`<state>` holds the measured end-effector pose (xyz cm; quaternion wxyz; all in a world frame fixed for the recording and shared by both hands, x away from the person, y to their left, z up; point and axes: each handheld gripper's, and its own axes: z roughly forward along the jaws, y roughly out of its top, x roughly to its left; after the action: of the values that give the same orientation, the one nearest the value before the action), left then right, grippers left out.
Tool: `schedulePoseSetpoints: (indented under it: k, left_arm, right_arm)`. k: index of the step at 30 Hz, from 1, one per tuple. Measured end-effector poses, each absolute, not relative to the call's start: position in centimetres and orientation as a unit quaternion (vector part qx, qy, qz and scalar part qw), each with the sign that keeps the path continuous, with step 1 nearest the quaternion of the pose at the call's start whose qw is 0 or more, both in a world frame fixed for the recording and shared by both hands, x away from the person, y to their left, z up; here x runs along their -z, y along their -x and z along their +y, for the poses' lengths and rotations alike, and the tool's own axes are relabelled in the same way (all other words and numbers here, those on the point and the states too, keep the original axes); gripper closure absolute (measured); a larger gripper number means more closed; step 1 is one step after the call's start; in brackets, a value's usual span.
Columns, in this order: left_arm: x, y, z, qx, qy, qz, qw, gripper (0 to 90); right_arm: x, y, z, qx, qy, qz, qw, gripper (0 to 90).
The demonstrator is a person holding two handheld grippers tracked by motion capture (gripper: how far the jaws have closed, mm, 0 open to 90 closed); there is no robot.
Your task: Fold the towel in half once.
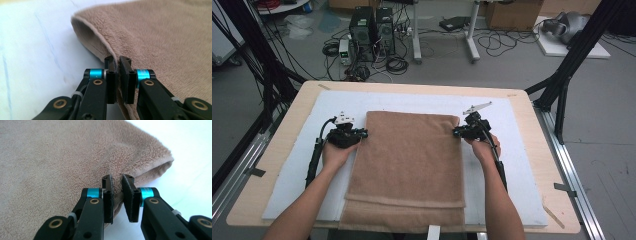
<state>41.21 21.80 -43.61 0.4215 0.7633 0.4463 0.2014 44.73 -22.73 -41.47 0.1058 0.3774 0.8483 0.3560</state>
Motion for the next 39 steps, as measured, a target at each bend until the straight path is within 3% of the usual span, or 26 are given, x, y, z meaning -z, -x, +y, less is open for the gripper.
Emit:
schedulePoseSetpoints:
  k: [8, 10, 12, 13, 17, 24, 30, 33, 36, 39]
  left_arm:
    - [41.7, -43.3, 22.0, -0.222, -0.741, 0.457, 0.44, 84.0]
    - [42.2, -43.6, 22.0, -0.21, -0.751, 0.46, 0.424, 81.4]
    - [42.5, -43.6, 22.4, -0.19, -0.754, 0.464, 0.424, 71.2]
    - [42.4, -43.5, 22.6, -0.188, -0.756, 0.462, 0.425, 68.3]
    - [41.7, -42.3, 23.5, -0.191, -0.758, 0.449, 0.433, 62.5]
    - [41.1, -38.0, 24.1, -0.188, -0.777, 0.412, 0.438, 56.5]
    - [41.4, -34.2, 23.9, -0.186, -0.801, 0.371, 0.432, 53.1]
    - [41.8, -32.4, 23.3, -0.172, -0.811, 0.359, 0.429, 53.3]
    - [42.4, -31.1, 22.7, -0.173, -0.823, 0.339, 0.421, 55.3]
    - [43.1, -30.4, 23.0, -0.161, -0.827, 0.332, 0.424, 59.2]
  right_arm:
    - [39.0, -47.0, -22.4, -0.361, -0.378, 0.842, 0.137, 79.3]
    - [39.3, -47.3, -22.4, -0.359, -0.379, 0.842, 0.135, 73.7]
    - [40.1, -47.5, -22.5, -0.337, -0.393, 0.847, 0.123, 59.9]
    - [40.4, -47.5, -22.7, -0.337, -0.396, 0.846, 0.113, 58.3]
    - [40.2, -45.9, -23.7, -0.36, -0.394, 0.839, 0.106, 49.7]
    - [38.7, -40.8, -24.0, -0.383, -0.342, 0.851, 0.113, 44.4]
    - [38.4, -36.3, -23.4, -0.403, -0.297, 0.86, 0.105, 46.5]
    - [39.0, -34.7, -23.0, -0.41, -0.275, 0.865, 0.095, 52.4]
    - [40.6, -33.2, -22.5, -0.407, -0.262, 0.872, 0.076, 60.0]
    - [42.0, -32.2, -22.1, -0.388, -0.25, 0.884, 0.073, 60.2]
